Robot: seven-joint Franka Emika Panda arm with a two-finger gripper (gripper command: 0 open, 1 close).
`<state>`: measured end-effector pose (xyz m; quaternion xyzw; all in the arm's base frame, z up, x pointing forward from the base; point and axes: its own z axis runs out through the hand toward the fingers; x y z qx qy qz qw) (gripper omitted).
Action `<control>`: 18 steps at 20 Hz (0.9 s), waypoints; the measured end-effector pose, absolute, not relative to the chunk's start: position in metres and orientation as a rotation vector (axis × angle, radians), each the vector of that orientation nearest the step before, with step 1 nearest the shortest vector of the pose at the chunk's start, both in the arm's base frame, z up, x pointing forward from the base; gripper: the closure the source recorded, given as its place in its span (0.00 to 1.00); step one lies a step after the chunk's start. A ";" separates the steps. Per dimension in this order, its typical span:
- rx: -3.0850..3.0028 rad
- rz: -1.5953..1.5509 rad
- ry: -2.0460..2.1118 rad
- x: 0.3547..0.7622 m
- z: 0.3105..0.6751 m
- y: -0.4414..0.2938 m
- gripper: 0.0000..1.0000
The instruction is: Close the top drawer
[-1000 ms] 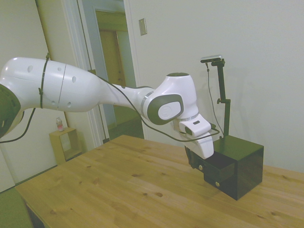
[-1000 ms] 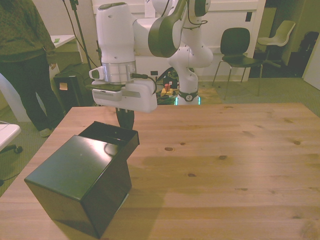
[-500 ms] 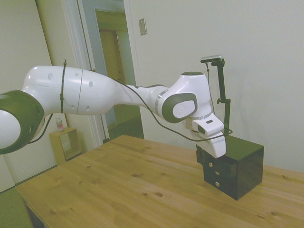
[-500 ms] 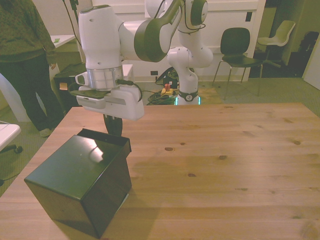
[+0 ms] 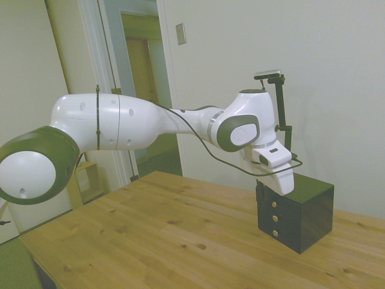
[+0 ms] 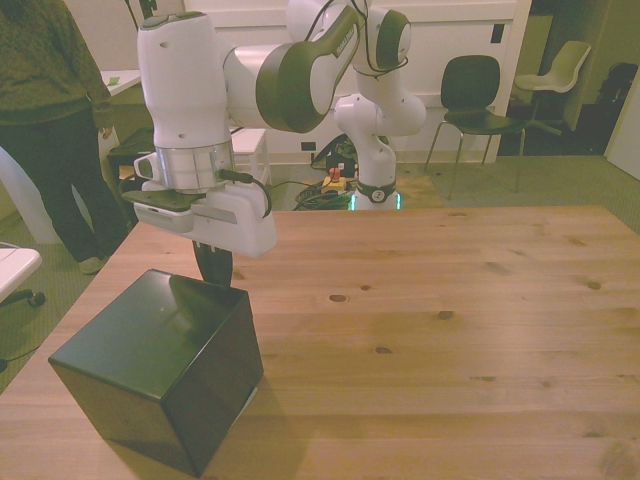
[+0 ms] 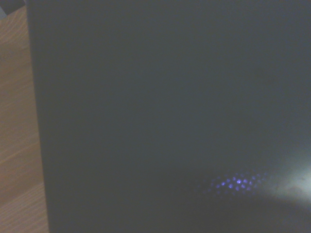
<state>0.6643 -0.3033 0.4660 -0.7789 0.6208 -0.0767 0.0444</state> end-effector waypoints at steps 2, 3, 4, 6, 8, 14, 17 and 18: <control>-2.383 -0.228 1.897 0.667 0.466 -0.304 1.00; -2.385 -0.224 1.897 0.668 0.467 -0.303 1.00; -2.386 -0.223 1.896 0.668 0.467 -0.303 1.00; -2.387 -0.224 1.894 0.669 0.466 -0.302 1.00; -2.391 -0.218 1.889 0.669 0.465 -0.299 1.00; -2.413 -0.201 1.853 0.644 0.471 -0.272 1.00; -2.415 -0.210 1.827 0.614 0.499 -0.257 1.00; -2.415 -0.219 1.815 0.602 0.512 -0.253 1.00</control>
